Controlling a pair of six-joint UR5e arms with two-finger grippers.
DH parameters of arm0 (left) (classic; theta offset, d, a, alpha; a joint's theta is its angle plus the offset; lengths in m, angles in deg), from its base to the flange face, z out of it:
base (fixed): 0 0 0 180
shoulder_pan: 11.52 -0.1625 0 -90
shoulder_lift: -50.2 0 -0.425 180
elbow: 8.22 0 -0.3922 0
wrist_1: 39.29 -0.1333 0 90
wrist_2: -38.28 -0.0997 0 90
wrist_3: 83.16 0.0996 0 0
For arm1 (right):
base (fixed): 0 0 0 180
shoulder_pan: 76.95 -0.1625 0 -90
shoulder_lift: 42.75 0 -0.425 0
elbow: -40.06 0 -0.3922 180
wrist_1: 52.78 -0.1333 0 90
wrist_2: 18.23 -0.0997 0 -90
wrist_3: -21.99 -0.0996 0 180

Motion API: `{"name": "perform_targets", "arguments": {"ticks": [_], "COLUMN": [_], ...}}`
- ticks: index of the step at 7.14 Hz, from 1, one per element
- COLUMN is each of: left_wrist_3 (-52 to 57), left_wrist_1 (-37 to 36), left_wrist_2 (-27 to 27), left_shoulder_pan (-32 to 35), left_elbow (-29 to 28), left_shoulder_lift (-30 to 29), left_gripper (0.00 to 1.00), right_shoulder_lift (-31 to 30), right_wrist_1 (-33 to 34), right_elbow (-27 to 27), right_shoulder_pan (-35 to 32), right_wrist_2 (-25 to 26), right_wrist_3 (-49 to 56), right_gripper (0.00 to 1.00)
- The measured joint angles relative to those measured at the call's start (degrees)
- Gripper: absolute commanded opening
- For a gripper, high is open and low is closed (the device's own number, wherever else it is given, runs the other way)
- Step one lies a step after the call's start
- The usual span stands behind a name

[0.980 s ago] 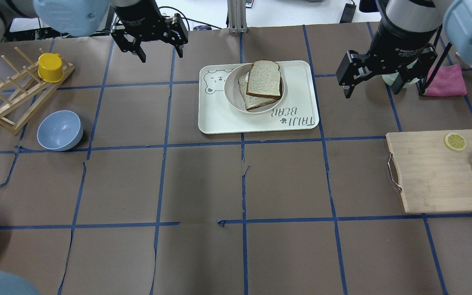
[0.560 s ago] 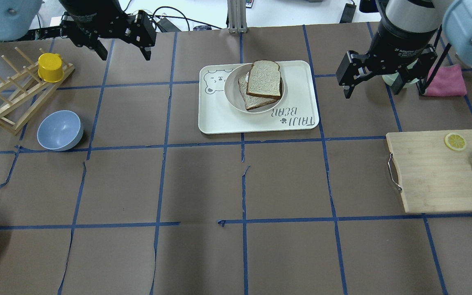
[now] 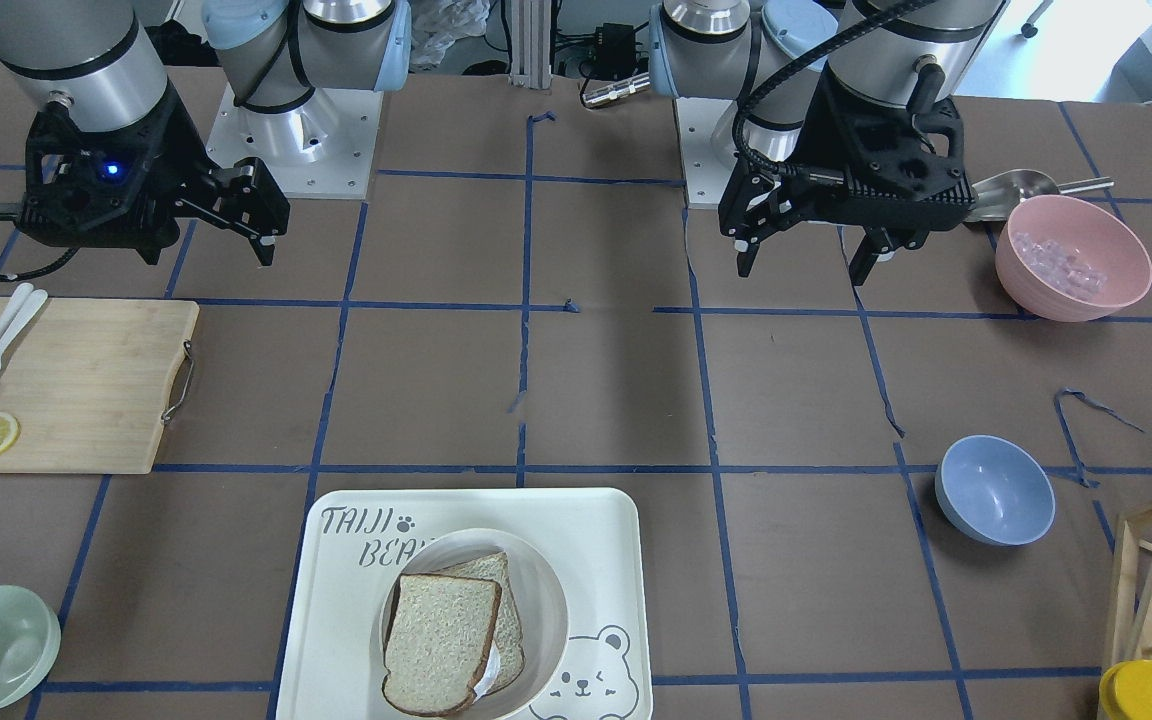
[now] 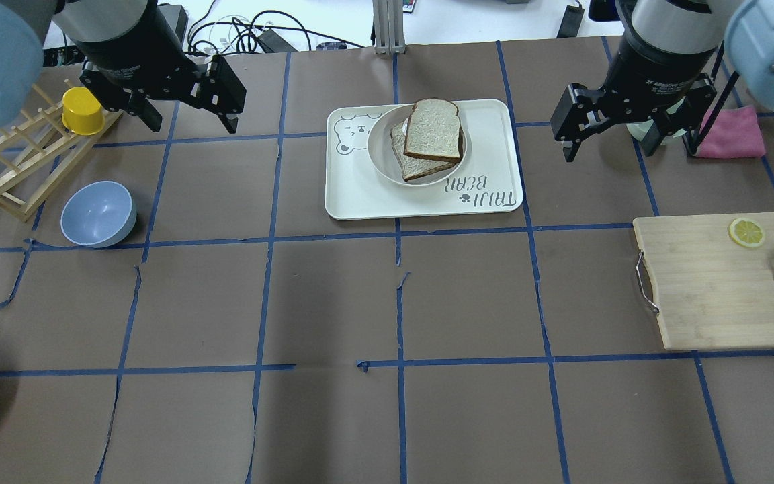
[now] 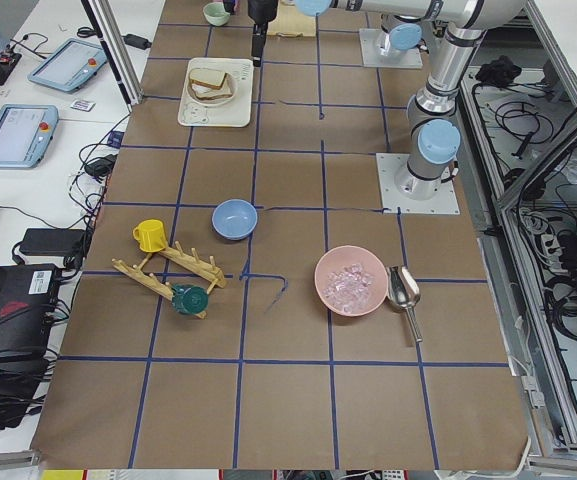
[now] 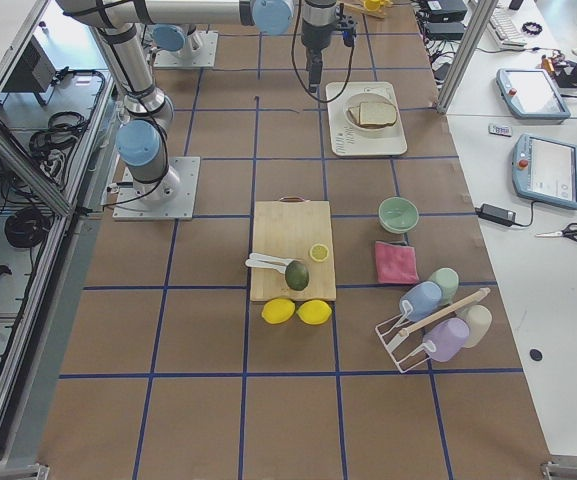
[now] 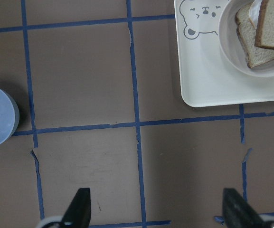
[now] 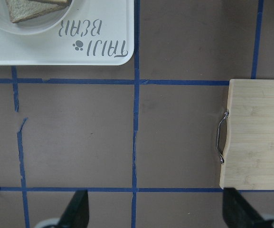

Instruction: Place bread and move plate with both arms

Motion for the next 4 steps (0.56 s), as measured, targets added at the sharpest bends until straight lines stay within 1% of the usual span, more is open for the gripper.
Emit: {"name": "perform_targets", "arguments": {"ticks": [4], "left_wrist_3": [-0.66], "left_wrist_1": [-2.94], "left_wrist_2": [-0.03], "left_shoulder_pan": [0.04], "left_elbow": [0.55], "left_shoulder_lift": [0.08], "left_gripper": [1.00], "right_shoulder_lift": [-0.02], "right_wrist_1": [0.06], "right_elbow": [0.00], "right_shoulder_pan": [0.00], "right_wrist_2": [0.00], "right_wrist_3": [-0.01], "right_gripper": [1.00]}}
